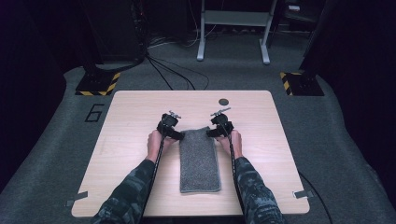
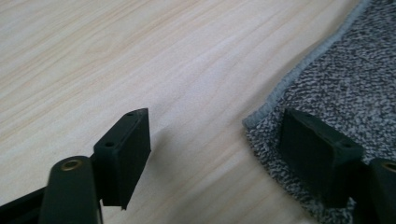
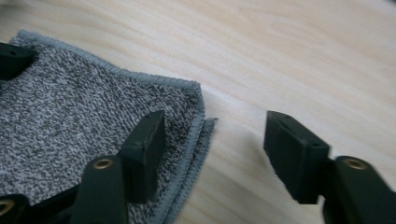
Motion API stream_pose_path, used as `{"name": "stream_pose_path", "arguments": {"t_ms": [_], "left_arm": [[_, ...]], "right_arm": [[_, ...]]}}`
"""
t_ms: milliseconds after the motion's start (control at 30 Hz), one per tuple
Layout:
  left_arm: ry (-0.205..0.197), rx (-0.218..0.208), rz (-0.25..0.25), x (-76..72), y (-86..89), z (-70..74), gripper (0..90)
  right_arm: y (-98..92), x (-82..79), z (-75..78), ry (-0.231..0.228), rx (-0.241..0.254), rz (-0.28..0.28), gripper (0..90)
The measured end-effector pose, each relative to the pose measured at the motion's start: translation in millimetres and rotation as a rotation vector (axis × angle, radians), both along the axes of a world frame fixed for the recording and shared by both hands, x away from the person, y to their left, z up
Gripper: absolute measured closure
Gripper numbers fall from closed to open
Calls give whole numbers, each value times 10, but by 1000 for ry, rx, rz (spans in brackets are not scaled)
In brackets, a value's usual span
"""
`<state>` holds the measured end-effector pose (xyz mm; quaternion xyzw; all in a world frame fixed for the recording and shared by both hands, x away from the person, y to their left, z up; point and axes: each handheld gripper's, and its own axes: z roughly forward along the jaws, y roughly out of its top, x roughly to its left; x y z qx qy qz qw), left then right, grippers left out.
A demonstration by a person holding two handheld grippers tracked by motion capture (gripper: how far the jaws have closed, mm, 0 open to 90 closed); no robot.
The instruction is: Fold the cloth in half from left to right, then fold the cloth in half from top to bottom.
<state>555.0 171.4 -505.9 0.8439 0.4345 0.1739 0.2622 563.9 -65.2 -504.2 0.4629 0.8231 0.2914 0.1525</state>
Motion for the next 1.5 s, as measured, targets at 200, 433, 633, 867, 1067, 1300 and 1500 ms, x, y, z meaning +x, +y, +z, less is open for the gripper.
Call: {"name": "stream_pose_path", "arguments": {"t_ms": [200,433,633,867,1067,1300,1500], "left_arm": [[13,-48,-33,-11,8,1,419],[16,-64,-77,-22,-19,10,585],[18,-84,-115,-26,-59,6,775],[20,-86,-123,-25,-71,4,852],[24,-100,-96,-29,-79,2,865],[13,-121,-82,-41,-62,43,869],[-11,-128,-101,-78,-39,168,869]], "right_arm": [[32,13,-12,17,6,-3,510],[42,21,-6,25,25,26,724],[-7,37,-14,49,67,32,828],[-20,35,-24,52,89,34,857],[3,18,-14,50,66,23,867],[27,-52,7,-7,49,15,871],[-28,-132,158,-61,82,35,869]]}}
